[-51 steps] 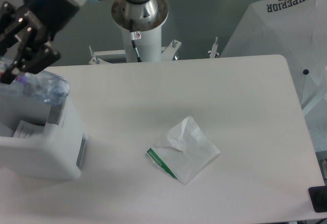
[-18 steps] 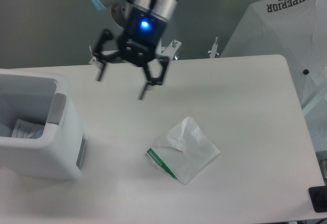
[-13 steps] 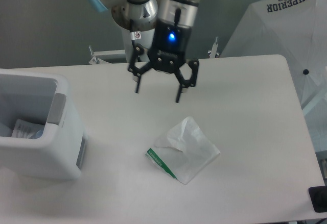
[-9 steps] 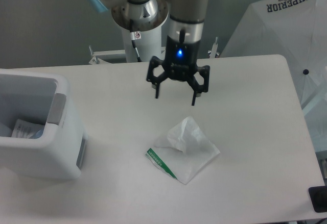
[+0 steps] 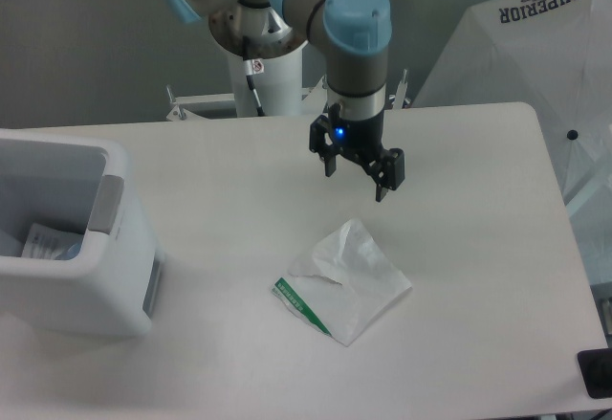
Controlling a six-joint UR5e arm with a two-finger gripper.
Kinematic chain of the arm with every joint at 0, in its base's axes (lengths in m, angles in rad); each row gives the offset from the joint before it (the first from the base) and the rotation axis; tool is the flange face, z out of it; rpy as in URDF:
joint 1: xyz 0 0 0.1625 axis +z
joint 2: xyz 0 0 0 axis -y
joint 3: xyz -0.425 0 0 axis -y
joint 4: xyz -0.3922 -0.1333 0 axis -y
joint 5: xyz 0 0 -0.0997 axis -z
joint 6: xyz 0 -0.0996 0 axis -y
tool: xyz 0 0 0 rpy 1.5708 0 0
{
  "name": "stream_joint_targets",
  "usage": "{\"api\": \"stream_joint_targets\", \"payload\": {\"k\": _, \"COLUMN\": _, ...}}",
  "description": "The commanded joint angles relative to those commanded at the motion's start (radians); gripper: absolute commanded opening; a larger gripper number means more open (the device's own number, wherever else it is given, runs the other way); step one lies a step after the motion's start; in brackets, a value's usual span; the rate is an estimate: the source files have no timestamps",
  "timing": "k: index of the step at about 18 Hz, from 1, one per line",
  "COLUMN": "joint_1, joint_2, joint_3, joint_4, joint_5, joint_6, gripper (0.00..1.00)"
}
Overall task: Place the trash in the trash can
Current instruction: 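Move the open gripper back over the white plastic bag, then lower the gripper and pinch the bag's raised corner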
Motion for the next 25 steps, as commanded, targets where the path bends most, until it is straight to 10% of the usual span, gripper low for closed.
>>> {"api": "stream_joint_targets", "payload": {"k": 25, "joint_1": -0.091, "joint_2": -0.223, "joint_3": 0.009, "joint_4": 0.082, "joint_5": 0.088, "joint_6": -0.009, "gripper": 1.0}}
